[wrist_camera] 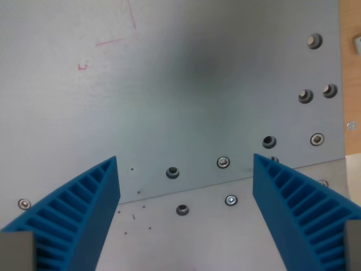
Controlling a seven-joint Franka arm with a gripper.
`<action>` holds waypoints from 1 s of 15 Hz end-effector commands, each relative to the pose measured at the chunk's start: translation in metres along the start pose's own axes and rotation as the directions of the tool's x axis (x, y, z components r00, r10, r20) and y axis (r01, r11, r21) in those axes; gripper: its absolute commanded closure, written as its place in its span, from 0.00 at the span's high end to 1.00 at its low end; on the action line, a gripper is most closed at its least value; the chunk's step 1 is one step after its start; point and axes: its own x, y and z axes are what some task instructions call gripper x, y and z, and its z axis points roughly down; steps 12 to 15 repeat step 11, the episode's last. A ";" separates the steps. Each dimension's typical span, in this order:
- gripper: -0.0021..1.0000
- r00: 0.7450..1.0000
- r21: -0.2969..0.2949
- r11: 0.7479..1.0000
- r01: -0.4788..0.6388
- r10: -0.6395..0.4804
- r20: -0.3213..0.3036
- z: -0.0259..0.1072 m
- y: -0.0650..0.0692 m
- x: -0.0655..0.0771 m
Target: Move in base negative y
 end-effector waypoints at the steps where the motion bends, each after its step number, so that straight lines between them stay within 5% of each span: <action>1: 1.00 1.000 0.006 1.000 0.014 -0.014 0.018 -0.003 0.015 0.012; 11: 1.00 1.000 0.006 1.000 0.014 -0.014 0.018 0.000 0.065 0.031; 15: 1.00 1.000 0.006 1.000 0.014 -0.014 0.018 0.000 0.065 0.031</action>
